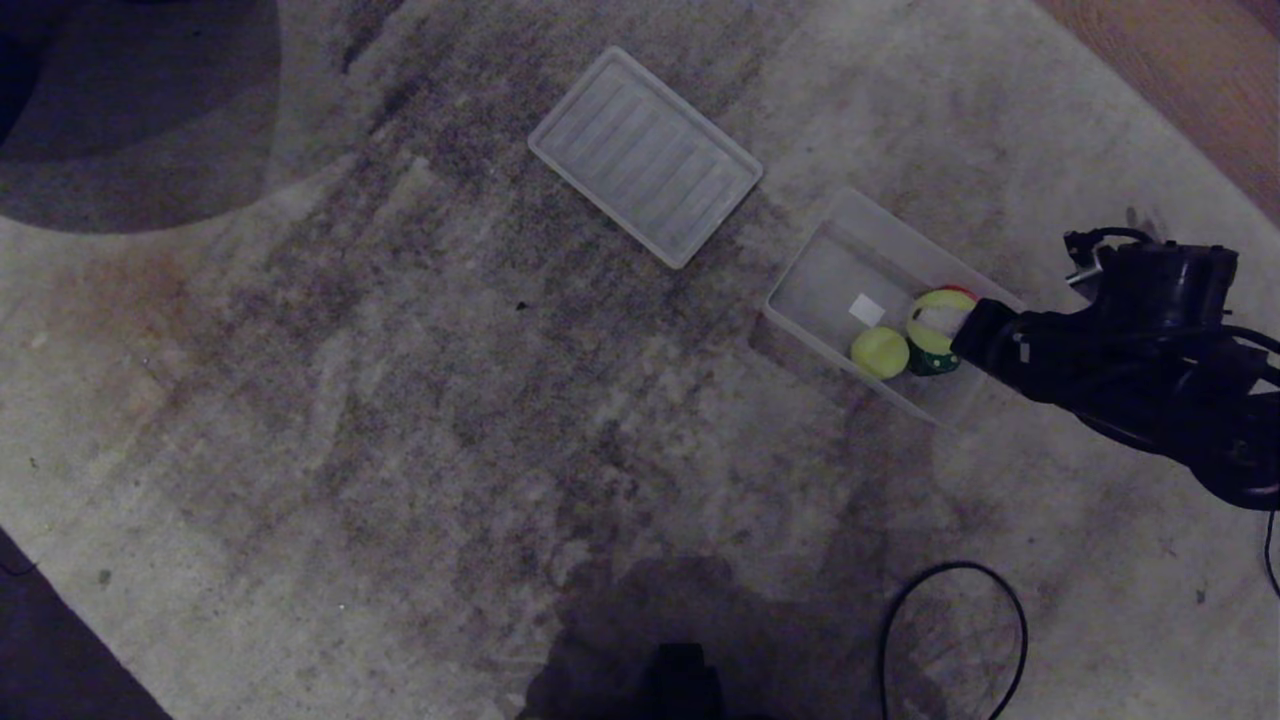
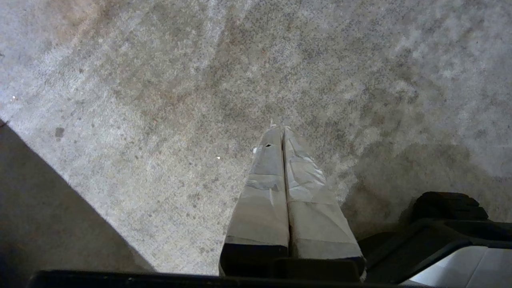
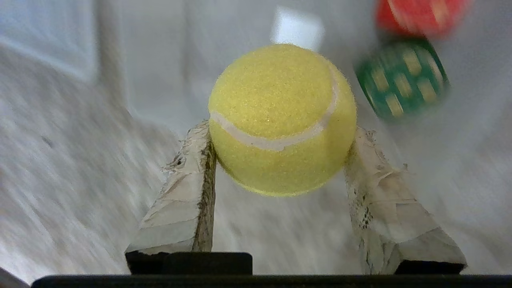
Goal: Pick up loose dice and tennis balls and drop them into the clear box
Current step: Put the ball in the box
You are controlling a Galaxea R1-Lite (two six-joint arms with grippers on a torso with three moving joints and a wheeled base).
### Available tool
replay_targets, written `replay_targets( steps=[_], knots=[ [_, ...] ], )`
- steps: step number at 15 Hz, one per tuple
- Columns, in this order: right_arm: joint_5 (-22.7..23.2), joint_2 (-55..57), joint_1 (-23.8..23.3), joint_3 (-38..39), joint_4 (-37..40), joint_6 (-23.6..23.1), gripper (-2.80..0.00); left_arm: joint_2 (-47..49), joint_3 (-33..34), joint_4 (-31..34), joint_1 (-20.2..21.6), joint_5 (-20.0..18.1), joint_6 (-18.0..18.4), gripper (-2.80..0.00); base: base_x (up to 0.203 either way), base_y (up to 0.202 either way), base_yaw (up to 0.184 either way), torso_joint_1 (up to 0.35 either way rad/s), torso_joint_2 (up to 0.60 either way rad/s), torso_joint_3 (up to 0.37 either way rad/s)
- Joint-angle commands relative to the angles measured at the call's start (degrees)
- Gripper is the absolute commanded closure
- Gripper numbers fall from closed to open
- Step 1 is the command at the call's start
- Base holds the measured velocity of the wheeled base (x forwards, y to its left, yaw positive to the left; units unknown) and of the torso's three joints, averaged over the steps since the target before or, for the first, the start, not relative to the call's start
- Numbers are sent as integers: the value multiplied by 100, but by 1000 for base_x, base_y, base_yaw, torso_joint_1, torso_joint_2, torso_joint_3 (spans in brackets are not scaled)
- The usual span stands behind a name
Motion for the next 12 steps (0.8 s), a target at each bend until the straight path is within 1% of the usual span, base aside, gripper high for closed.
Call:
replay_targets(
  steps=[1, 2, 5, 7, 9, 10, 11, 12],
  knots=[
    [9, 426, 1, -227, -443, 75, 0, 9, 9, -2, 0, 5, -2, 0, 0, 0, 0, 0, 0, 0],
    [6, 651, 3, -270, -748, 86, 0, 9, 9, 6, 0, 5, -2, 0, 0, 0, 0, 0, 0, 0],
    [-4, 1353, -34, -395, -2147, 86, 0, 9, 9, -2, 0, 5, -2, 0, 0, 0, 0, 0, 0, 0],
    [-16, 1737, -120, -639, -2540, 62, 0, 9, 9, -2, 0, 5, -2, 0, 0, 0, 0, 0, 0, 0],
    [-14, 1787, -222, -709, -2614, 57, 0, 9, 9, 6, 0, 5, -2, 0, 0, 0, 0, 0, 0, 0],
    [-5, 1786, -224, -717, -2607, 55, -149, 9, 9, -2, 0, 5, -2, 0, 0, 0, 0, 0, 0, 0],
    [2, 1786, -224, -707, -2588, 55, -280, 9, 9, -2, 0, 5, -2, 0, 0, 0, 0, 0, 0, 0],
    [-5, 1756, -220, -646, -2601, 44, -280, 9, 9, -2, 0, 5, -2, 0, 0, 0, 0, 0, 0, 0]
  ],
)
